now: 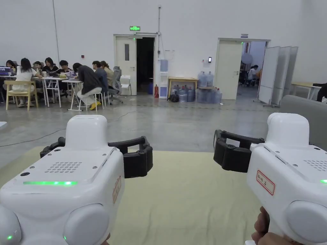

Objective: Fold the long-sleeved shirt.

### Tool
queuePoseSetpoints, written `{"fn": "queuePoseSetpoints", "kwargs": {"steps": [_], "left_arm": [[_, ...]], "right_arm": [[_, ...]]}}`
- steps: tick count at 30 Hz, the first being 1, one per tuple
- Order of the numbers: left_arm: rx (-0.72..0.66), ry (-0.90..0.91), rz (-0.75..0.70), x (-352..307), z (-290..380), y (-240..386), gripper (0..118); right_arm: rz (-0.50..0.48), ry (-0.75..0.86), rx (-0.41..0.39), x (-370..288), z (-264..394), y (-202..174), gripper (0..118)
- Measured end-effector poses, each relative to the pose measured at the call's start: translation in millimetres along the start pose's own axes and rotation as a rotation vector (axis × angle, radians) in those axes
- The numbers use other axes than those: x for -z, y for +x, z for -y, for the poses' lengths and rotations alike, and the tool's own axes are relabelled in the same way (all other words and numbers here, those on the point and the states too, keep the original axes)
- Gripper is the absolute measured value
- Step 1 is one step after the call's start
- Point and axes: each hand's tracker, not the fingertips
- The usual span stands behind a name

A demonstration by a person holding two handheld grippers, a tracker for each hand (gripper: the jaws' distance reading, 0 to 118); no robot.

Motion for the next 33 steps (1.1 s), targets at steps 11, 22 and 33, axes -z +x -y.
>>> {"fn": "queuePoseSetpoints", "kwargs": {"steps": [11, 22, 33], "left_arm": [[-0.011, 0.012, -0.016, -1.0, -5.5, -2.9, 118], [-0.024, -0.002, 0.012, 0.0, -5.6, -4.5, 118], [0.002, 0.004, 0.015, -2.8, -3.2, 0.0, 118]], "right_arm": [[-0.003, -0.003, -0.001, 1.1, -1.9, -1.9, 118], [0.006, -0.01, -0.011, 1.6, -1.4, -2.3, 118], [0.002, -0.013, 0.025, -2.2, -1.6, 3.1, 118]]}}
